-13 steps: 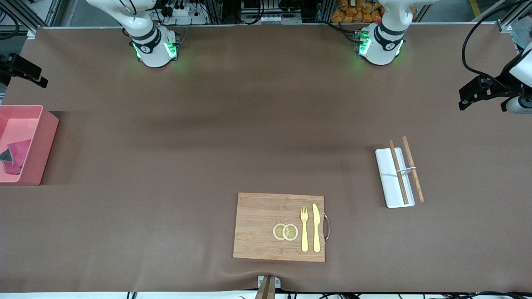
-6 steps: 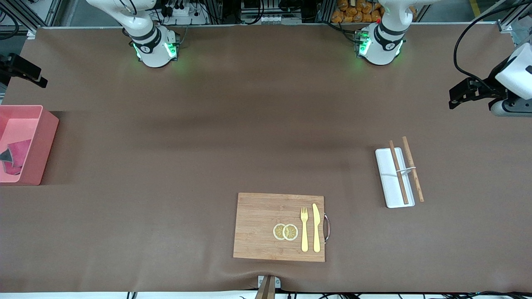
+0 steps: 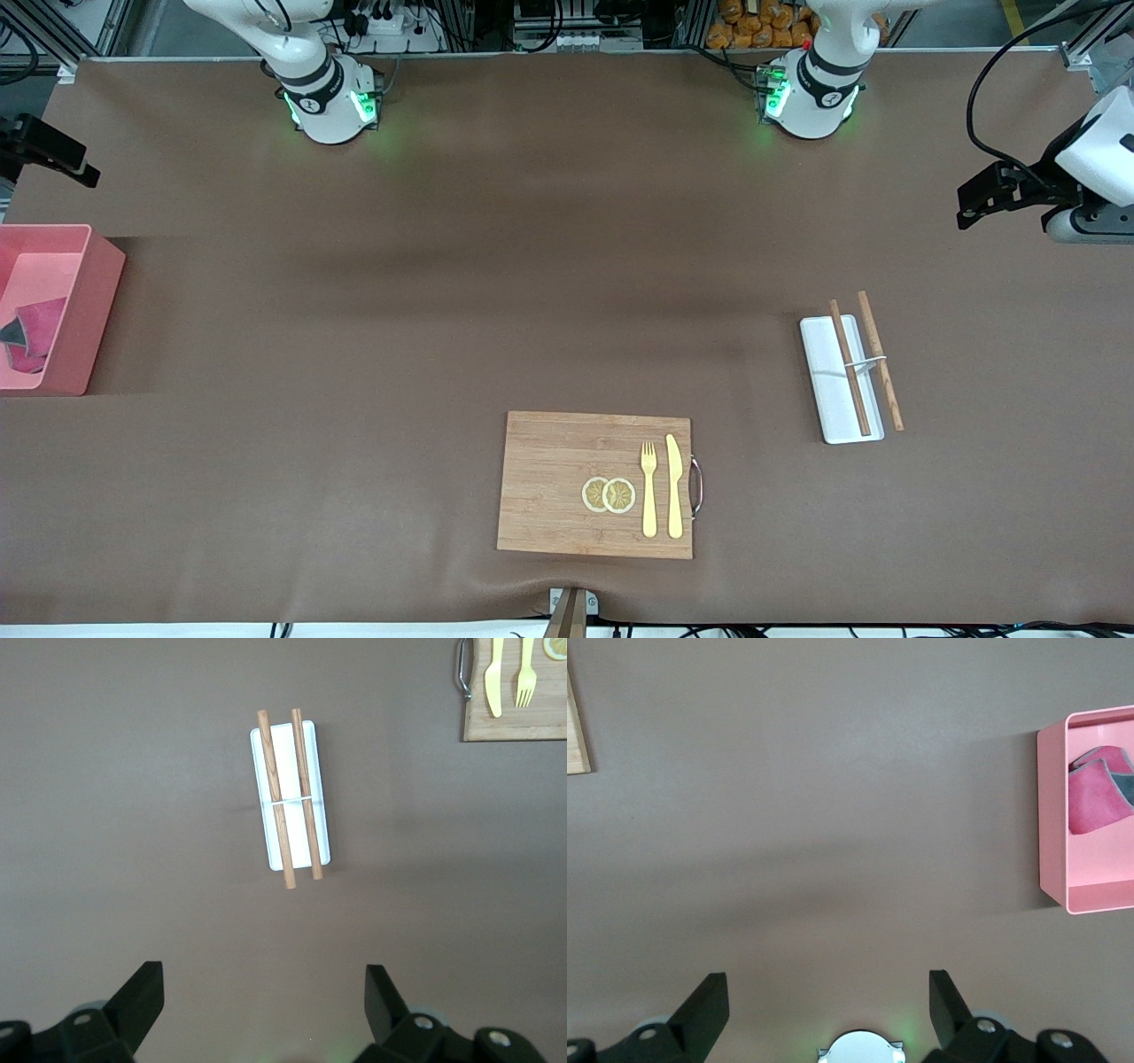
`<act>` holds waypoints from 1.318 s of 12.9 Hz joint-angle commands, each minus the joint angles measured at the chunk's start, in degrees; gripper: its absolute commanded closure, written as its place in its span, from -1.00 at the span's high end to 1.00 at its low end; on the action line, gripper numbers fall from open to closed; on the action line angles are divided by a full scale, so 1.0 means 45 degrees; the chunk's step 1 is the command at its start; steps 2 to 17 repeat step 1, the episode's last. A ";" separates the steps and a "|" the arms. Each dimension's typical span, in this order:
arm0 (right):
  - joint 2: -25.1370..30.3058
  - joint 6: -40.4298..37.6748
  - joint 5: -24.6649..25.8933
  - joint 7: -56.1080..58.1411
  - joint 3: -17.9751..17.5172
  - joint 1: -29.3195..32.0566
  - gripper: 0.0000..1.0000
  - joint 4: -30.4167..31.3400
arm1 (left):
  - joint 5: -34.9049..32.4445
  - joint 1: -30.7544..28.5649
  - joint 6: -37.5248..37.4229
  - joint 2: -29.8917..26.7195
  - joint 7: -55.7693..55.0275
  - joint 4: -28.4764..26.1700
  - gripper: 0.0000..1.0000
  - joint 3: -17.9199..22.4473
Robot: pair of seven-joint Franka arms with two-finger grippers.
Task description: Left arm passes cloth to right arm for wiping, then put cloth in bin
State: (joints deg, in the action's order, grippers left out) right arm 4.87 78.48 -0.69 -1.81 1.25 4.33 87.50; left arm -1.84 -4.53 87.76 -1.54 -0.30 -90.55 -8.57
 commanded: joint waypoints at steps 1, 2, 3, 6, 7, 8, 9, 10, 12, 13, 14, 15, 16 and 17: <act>0.0012 -0.0018 0.0152 -0.0183 -0.0044 0.0210 1.00 -0.0188 | 0.0156 -0.0029 0.0067 -0.0283 -0.0129 -0.0093 1.00 0.0009; 0.0012 -0.0018 0.0152 -0.0183 -0.0044 0.0210 1.00 -0.0188 | 0.0156 -0.0029 0.0067 -0.0283 -0.0129 -0.0093 1.00 0.0009; 0.0012 -0.0018 0.0152 -0.0183 -0.0044 0.0210 1.00 -0.0188 | 0.0156 -0.0029 0.0067 -0.0283 -0.0129 -0.0093 1.00 0.0009; 0.0012 -0.0018 0.0152 -0.0183 -0.0044 0.0210 1.00 -0.0188 | 0.0156 -0.0029 0.0067 -0.0283 -0.0129 -0.0093 1.00 0.0009; 0.0012 -0.0018 0.0152 -0.0183 -0.0044 0.0210 1.00 -0.0188 | 0.0156 -0.0029 0.0067 -0.0283 -0.0129 -0.0093 1.00 0.0009; 0.0012 -0.0018 0.0152 -0.0183 -0.0044 0.0210 1.00 -0.0188 | 0.0156 -0.0029 0.0067 -0.0283 -0.0129 -0.0093 1.00 0.0009; 0.0012 -0.0018 0.0152 -0.0183 -0.0044 0.0210 1.00 -0.0188 | 0.0156 -0.0029 0.0067 -0.0283 -0.0129 -0.0093 1.00 0.0009; 0.0012 -0.0018 0.0152 -0.0183 -0.0044 0.0210 1.00 -0.0188 | 0.0156 -0.0029 0.0067 -0.0283 -0.0129 -0.0093 1.00 0.0009; 0.0012 -0.0018 0.0152 -0.0183 -0.0044 0.0210 1.00 -0.0188 | 0.0156 -0.0029 0.0067 -0.0283 -0.0129 -0.0093 1.00 0.0009; 0.0012 -0.0018 0.0152 -0.0183 -0.0044 0.0210 1.00 -0.0188 | 0.0156 -0.0029 0.0067 -0.0283 -0.0129 -0.0093 1.00 0.0009; 0.0012 -0.0018 0.0152 -0.0183 -0.0044 0.0210 1.00 -0.0188 | 0.0156 -0.0029 0.0067 -0.0283 -0.0129 -0.0093 1.00 0.0009; 0.0012 -0.0018 0.0152 -0.0183 -0.0044 0.0210 1.00 -0.0188 | 0.0156 -0.0029 0.0067 -0.0283 -0.0129 -0.0093 1.00 0.0009; 0.0012 -0.0018 0.0152 -0.0183 -0.0044 0.0210 1.00 -0.0188 | 0.0156 -0.0029 0.0067 -0.0283 -0.0129 -0.0093 1.00 0.0009; 0.0012 -0.0018 0.0152 -0.0183 -0.0044 0.0210 1.00 -0.0188 | 0.0156 -0.0029 0.0067 -0.0283 -0.0129 -0.0093 1.00 0.0009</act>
